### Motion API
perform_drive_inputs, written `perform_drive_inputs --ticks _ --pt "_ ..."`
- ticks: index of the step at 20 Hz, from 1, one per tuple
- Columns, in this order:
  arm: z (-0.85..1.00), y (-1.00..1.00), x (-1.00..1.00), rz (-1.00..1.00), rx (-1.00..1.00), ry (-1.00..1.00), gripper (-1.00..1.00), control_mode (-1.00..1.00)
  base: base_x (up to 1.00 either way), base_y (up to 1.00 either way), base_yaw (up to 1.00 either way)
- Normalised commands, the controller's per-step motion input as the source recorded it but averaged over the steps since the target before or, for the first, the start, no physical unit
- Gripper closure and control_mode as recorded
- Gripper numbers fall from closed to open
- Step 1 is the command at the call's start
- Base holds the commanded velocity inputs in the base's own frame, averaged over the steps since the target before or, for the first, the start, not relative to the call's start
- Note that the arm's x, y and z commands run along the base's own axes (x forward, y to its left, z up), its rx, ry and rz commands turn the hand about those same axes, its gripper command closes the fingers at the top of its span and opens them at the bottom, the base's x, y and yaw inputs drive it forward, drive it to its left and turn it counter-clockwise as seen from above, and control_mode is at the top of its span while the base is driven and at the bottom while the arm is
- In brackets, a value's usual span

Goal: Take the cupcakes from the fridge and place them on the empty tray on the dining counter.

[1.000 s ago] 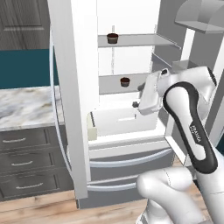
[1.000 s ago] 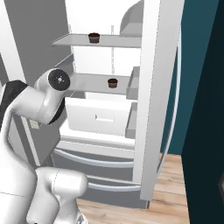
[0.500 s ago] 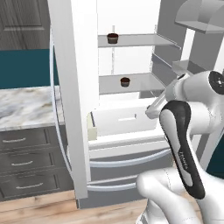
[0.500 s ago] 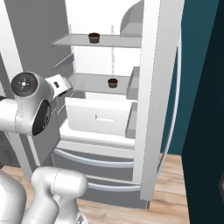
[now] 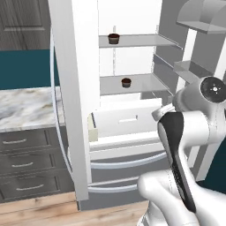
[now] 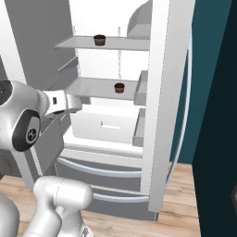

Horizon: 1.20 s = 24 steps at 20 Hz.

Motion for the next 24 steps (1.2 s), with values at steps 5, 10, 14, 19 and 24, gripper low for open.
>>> perform_drive_inputs --ticks 5,10,14,19,24 --pt "0.00 -0.03 -0.24 -0.07 0.23 0.00 -1.00 -1.00 0.00 0.00 0.00" --pt "0.00 0.00 -0.26 0.01 0.17 -0.02 -1.00 -1.00 0.00 0.00 0.00" --pt "0.00 0.00 0.00 0.03 0.08 -0.03 -1.00 -1.00 0.00 0.00 0.00" --pt "0.00 0.00 0.03 0.00 0.00 0.00 -1.00 -1.00 0.00 0.00 0.00" --pt "0.00 0.01 0.03 0.00 0.00 0.00 -1.00 -1.00 0.00 0.00 0.00"
